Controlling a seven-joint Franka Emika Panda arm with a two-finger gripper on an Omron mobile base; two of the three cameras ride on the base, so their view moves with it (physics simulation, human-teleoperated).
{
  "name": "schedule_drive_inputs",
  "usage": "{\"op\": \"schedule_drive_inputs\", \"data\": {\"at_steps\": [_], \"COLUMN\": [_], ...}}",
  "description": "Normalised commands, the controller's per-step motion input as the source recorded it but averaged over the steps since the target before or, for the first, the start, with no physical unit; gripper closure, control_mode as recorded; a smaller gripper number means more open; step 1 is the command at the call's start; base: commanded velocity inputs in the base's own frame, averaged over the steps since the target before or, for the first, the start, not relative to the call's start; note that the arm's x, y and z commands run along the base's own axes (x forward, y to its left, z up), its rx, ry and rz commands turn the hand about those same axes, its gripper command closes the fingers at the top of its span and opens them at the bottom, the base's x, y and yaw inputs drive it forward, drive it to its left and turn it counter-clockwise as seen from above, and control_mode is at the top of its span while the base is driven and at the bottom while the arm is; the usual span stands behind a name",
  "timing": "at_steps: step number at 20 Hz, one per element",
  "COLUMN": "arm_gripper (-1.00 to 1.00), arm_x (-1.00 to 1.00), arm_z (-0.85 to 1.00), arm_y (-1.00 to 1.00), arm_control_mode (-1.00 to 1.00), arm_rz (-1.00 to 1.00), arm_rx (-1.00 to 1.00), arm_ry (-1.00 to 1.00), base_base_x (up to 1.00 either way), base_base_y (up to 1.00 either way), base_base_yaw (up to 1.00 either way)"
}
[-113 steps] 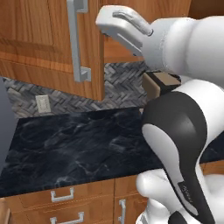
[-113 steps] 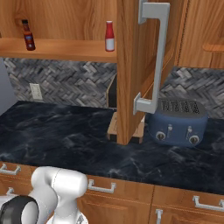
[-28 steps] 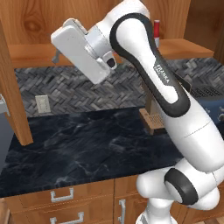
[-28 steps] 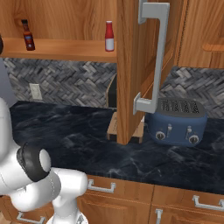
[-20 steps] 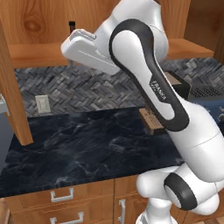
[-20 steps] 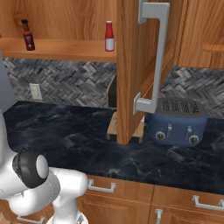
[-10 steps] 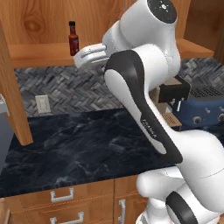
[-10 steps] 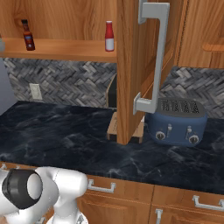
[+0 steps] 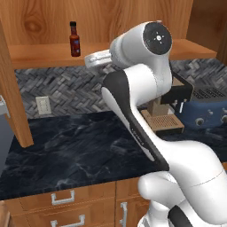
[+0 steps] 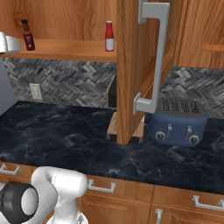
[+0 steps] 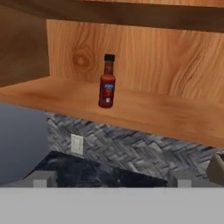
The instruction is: Move the condiment bottle and ketchup from the cabinet to the dining counter.
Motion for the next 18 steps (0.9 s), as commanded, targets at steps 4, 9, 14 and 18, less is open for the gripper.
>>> {"op": "schedule_drive_inputs", "data": {"at_steps": [4, 9, 14, 18], "arm_gripper": [-1.00, -1.00, -1.00, -1.00], "arm_x": [0.50, 0.53, 0.43, 0.30], "arm_z": [0.21, 0.18, 0.04, 0.00], "arm_y": [-0.01, 0.00, 0.03, 0.17], "arm_control_mode": [-1.00, -1.00, -1.00, -1.00], "arm_rz": [-0.12, -0.07, -0.01, 0.00], "arm_rx": [0.08, 0.06, 0.06, 0.01], "arm_ry": [0.00, 0.03, 0.15, 0.16], "base_base_x": [0.00, 0.00, 0.00, 0.00], "base_base_y": [0.00, 0.00, 0.00, 0.00], "base_base_yaw": [0.00, 0.00, 0.00, 0.00]}}
